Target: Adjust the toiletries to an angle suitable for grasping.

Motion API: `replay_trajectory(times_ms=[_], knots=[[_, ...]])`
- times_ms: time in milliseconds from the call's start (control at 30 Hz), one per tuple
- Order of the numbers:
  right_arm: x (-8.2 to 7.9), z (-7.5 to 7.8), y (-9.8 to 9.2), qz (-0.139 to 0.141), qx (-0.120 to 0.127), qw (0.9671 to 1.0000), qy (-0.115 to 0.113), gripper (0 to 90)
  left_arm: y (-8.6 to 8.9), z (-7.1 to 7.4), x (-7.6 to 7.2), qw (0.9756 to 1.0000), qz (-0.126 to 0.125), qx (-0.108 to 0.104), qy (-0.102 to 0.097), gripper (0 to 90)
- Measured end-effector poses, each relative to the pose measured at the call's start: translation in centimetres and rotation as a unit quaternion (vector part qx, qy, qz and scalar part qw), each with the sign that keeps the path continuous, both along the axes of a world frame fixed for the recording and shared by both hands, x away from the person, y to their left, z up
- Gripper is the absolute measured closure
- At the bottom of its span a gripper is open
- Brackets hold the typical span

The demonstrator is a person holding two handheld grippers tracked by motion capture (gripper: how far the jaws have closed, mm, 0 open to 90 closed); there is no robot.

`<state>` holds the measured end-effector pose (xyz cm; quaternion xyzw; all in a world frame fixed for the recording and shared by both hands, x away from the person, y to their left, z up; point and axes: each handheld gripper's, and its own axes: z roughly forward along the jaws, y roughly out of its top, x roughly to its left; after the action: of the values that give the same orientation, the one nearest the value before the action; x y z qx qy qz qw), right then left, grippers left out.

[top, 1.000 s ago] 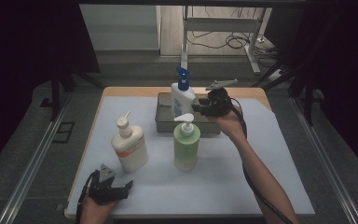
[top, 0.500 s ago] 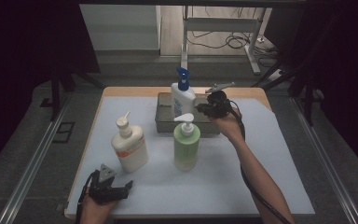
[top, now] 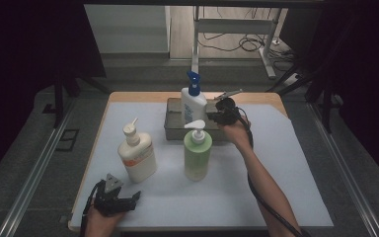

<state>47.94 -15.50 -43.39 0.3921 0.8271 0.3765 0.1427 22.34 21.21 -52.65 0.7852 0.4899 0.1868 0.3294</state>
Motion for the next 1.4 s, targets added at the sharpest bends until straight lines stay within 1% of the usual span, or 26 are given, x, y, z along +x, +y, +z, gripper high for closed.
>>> replay_trajectory(times_ms=[233, 300, 433, 700, 900, 1033, 1233, 1400], knots=[[0.5, -0.8, 0.8, 0.008, -0.004, 0.9999, 0.014, 89.5, 0.0, 0.0, 0.0, 1.0, 0.0, 0.0, 0.0, 12.1], [0.6, -0.9, 1.0, 0.008, -0.01, 0.9998, 0.015, 89.5, 0.0, 0.0, 0.0, 1.0, 0.0, 0.0, 0.0, 12.1], [0.8, -1.0, 0.9, 0.008, 0.003, 0.9997, 0.022, 89.6, 0.0, 0.0, 0.0, 1.0, 0.0, 0.0, 0.0, 12.1], [0.8, -1.0, 1.2, 0.011, 0.001, 0.9996, 0.026, 89.6, 0.0, 0.0, 0.0, 1.0, 0.0, 0.0, 0.0, 12.1], [0.7, -1.2, 2.0, 0.021, 0.0, 0.9995, 0.026, 89.5, 0.0, 0.0, 0.0, 1.0, 0.0, 0.0, 0.001, 12.1], [0.8, -1.2, 2.5, 0.022, 0.001, 0.9994, 0.027, 89.5, 0.0, 0.0, 0.0, 1.0, 0.0, 0.0, 0.001, 12.1], [0.8, -1.2, 3.0, 0.032, 0.012, 0.999, 0.03, 89.5, 0.0, 0.0, 0.0, 1.0, 0.0, 0.0, 0.001, 12.1], [0.8, -1.2, 3.5, 0.036, 0.009, 0.9988, 0.032, 89.5, 0.0, 0.0, 0.0, 1.0, 0.0, 0.0, 0.001, 12.1]])
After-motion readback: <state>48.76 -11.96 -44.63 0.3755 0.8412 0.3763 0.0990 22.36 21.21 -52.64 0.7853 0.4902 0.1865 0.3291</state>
